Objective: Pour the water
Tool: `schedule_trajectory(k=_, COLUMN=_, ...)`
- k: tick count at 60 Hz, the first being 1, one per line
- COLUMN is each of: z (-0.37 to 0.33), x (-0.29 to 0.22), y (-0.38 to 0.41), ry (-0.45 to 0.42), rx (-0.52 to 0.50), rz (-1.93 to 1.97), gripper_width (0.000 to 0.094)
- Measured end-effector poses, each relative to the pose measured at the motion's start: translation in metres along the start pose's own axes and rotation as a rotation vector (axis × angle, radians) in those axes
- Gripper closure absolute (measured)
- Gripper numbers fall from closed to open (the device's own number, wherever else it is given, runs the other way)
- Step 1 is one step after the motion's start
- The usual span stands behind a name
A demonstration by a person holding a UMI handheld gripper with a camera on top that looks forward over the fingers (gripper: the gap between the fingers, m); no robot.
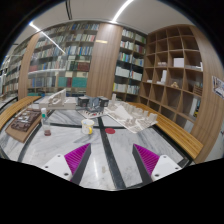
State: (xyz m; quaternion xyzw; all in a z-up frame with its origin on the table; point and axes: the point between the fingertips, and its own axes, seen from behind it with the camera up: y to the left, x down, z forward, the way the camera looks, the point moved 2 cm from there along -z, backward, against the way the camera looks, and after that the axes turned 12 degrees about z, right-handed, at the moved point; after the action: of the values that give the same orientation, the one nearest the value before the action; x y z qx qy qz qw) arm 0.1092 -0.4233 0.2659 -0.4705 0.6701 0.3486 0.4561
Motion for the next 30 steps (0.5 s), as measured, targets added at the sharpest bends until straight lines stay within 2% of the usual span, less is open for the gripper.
schedule_trajectory(k=7, z=0.002, x=0.015, y=0.003, ry=0.023, rx=0.002, rz=-0.014, gripper_width=0.008)
schedule_trajectory(k=17, z=0.011, x=0.061, y=0.039, ry=0.061, rx=-0.03, rz=-0.041, gripper_width=0.0079)
schedule_trajectory(k=30, z=0.04, x=0.122, y=0.163, ry=0.133, rx=-0.193, rz=-0.056, gripper_width=0.0083)
